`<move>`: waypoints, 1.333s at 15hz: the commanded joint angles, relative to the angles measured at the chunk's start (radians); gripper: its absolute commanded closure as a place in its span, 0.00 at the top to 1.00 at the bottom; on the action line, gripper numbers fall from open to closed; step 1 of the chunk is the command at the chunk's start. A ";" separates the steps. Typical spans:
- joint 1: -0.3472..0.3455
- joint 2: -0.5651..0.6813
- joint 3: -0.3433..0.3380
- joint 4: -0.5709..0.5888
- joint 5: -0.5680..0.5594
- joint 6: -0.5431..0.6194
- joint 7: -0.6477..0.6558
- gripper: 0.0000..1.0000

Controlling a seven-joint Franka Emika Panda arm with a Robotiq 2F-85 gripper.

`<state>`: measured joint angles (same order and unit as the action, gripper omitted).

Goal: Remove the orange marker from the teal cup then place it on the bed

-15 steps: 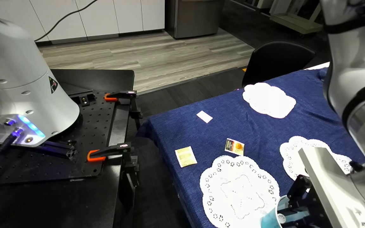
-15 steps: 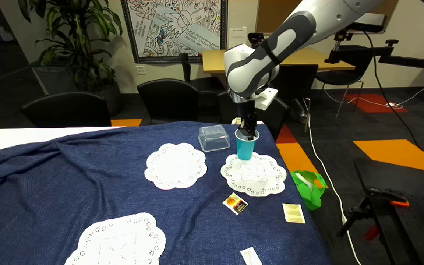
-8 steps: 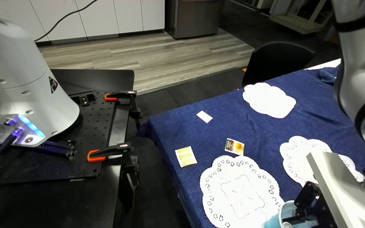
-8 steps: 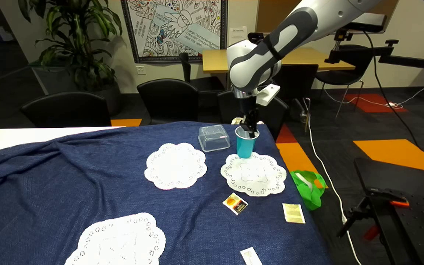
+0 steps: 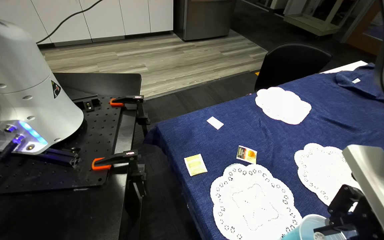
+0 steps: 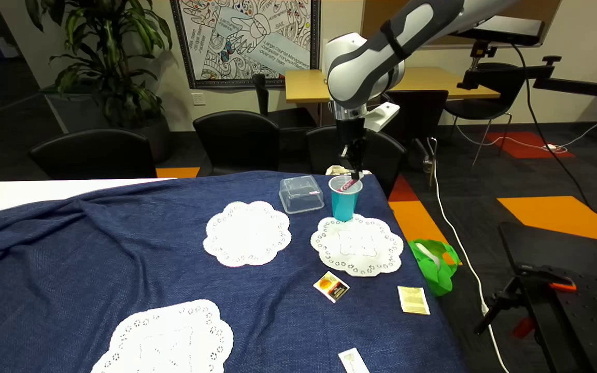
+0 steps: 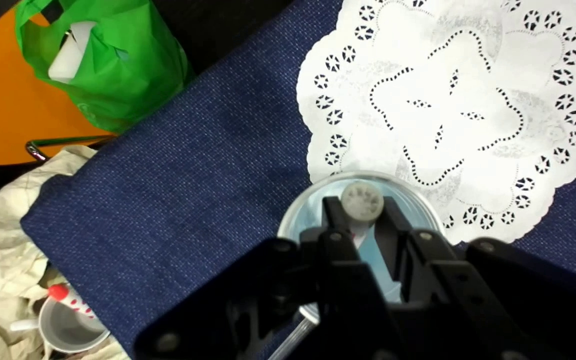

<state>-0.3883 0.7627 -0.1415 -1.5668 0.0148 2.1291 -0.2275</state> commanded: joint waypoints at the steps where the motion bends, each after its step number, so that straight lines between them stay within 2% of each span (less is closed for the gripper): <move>1: 0.010 -0.123 -0.009 -0.114 0.007 0.001 0.012 0.05; 13: 0.076 -0.471 -0.045 -0.382 -0.076 0.083 0.035 0.05; 20: 0.122 -0.564 -0.042 -0.445 -0.132 0.197 0.026 0.05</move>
<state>-0.2968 0.2518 -0.1726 -1.9515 -0.0845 2.2577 -0.2267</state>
